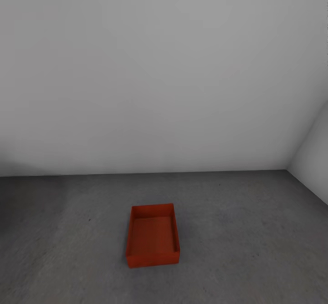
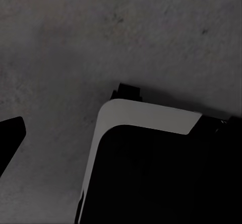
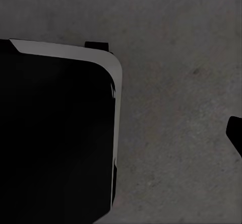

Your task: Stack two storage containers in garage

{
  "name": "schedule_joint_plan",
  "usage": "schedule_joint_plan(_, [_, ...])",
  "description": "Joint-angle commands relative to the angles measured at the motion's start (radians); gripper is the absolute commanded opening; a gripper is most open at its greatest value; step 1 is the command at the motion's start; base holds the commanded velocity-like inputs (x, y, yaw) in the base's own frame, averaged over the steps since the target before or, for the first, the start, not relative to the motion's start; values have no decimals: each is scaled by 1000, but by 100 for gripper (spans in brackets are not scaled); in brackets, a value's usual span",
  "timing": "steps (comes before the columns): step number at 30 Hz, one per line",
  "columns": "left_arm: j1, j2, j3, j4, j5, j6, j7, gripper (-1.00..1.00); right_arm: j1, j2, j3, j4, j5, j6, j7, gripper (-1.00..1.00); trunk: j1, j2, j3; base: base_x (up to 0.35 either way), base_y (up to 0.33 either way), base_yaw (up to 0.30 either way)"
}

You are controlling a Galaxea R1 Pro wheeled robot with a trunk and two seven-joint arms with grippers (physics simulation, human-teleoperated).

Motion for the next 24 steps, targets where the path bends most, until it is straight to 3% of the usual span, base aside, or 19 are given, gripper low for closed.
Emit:
schedule_joint_plan(1, [-1, 0, -7, 0, 8, -3, 2, 100, -1, 1, 8, 3, -7, -5, 0, 100, 0, -1, 1, 0, 0, 0])
schedule_joint_plan(24, [0, 1, -7, 0, 9, -4, 2, 100, -1, -1, 8, 3, -7, -5, 0, 100, 0, -1, 37, 0, 0, 0])
